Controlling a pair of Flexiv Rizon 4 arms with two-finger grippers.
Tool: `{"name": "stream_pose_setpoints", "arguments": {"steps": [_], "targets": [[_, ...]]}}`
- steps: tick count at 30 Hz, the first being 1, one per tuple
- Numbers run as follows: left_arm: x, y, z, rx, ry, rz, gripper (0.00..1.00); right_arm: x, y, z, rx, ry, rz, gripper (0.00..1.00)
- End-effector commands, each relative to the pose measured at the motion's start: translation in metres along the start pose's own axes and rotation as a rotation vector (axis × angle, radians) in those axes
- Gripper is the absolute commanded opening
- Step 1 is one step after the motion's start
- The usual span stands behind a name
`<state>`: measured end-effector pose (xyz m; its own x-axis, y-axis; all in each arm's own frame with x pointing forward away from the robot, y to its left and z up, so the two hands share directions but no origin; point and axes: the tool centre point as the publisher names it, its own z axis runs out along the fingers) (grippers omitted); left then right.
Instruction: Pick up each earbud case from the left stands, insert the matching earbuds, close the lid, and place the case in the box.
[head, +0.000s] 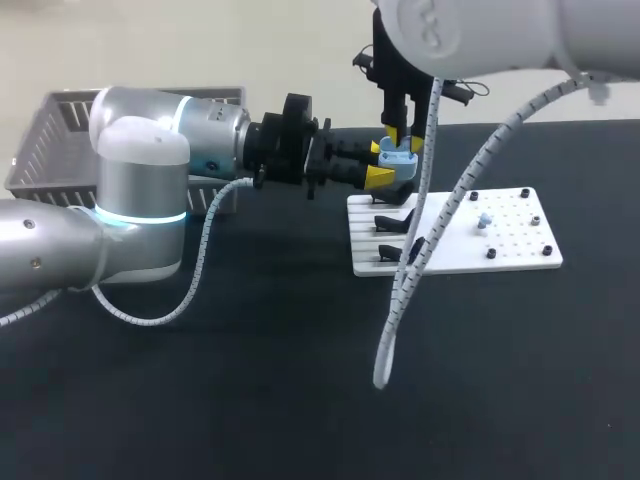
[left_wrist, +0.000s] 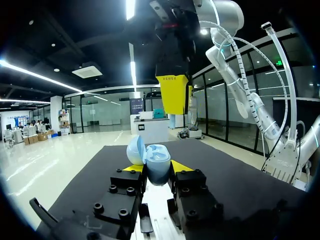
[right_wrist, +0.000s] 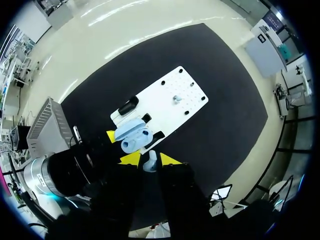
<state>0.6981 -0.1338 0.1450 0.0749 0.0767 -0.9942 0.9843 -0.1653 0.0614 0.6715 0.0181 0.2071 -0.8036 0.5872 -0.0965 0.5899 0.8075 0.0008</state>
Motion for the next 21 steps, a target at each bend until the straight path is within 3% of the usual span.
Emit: {"name": "stream_pose_setpoints", "arguments": {"steps": [1, 21], "targets": [[0.001, 0.000, 0.000, -0.001, -0.001, 0.001, 0.00, -0.003, 0.002, 0.003, 0.000, 0.000, 0.001, 0.00], [0.001, 0.000, 0.000, -0.001, -0.001, 0.001, 0.00, -0.013, 0.010, 0.017, -0.003, 0.014, 0.030, 0.00]]}}
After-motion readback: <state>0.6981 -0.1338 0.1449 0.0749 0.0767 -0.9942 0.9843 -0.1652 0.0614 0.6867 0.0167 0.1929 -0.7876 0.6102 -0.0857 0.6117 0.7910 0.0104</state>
